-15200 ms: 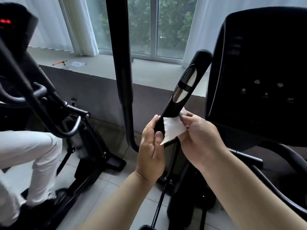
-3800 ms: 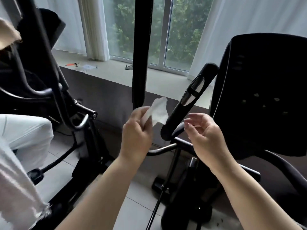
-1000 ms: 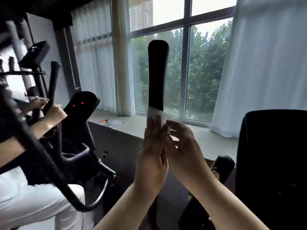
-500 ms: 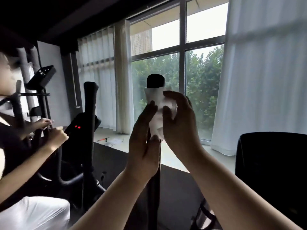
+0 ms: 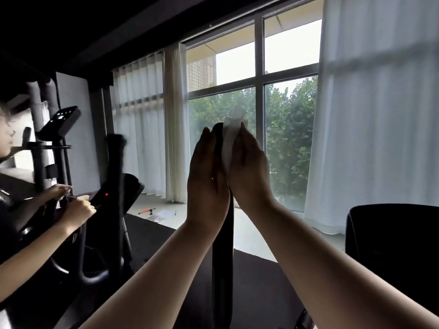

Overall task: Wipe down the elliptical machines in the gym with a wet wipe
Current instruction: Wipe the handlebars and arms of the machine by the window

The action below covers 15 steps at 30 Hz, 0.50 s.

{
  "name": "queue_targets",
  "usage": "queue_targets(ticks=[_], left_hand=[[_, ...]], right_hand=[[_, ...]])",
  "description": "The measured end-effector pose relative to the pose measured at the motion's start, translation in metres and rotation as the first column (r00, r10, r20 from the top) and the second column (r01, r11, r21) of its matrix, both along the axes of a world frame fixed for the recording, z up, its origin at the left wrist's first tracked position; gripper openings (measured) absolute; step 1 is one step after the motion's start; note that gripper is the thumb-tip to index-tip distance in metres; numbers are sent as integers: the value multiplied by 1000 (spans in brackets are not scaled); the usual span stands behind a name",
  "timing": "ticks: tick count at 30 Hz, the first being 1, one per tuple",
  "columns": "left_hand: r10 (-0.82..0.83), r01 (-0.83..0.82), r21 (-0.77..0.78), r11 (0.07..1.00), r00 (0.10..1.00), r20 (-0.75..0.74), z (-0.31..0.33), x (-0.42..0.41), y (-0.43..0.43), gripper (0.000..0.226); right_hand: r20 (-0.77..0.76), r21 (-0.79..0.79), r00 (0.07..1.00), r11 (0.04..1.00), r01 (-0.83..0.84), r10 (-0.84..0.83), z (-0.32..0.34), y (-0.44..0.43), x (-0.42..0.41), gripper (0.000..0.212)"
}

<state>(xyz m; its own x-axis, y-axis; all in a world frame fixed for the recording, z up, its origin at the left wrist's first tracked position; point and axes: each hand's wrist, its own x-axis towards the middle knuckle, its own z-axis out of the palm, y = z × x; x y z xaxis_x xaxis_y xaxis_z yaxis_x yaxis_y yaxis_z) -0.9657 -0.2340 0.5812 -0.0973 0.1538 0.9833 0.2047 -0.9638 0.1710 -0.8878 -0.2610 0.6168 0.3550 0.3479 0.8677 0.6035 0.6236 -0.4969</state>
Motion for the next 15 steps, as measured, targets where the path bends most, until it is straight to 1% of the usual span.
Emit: queue_targets(ticks=[2,7,9,11,15], left_hand=[[-17,18,-37,999,1000,15,4,5,3,45],[-31,32,-24,999,999,26,-1,13,11,49],[-48,49,-27,998,998,44,-2,14,11,48],[-34,36,-36,999,997,68,-3,14,11,46],[-13,17,-37,999,996,89,-7,14,14,45]], right_hand=[[-19,20,999,999,-28,28,9,4,-1,38],[78,76,997,997,-19,13,-2,6,2,46],[117,92,993,996,-12,2,4,8,4,49],[169,106,985,994,1,-19,16,10,5,47],[278,175,955,983,54,-102,26,12,2,33]])
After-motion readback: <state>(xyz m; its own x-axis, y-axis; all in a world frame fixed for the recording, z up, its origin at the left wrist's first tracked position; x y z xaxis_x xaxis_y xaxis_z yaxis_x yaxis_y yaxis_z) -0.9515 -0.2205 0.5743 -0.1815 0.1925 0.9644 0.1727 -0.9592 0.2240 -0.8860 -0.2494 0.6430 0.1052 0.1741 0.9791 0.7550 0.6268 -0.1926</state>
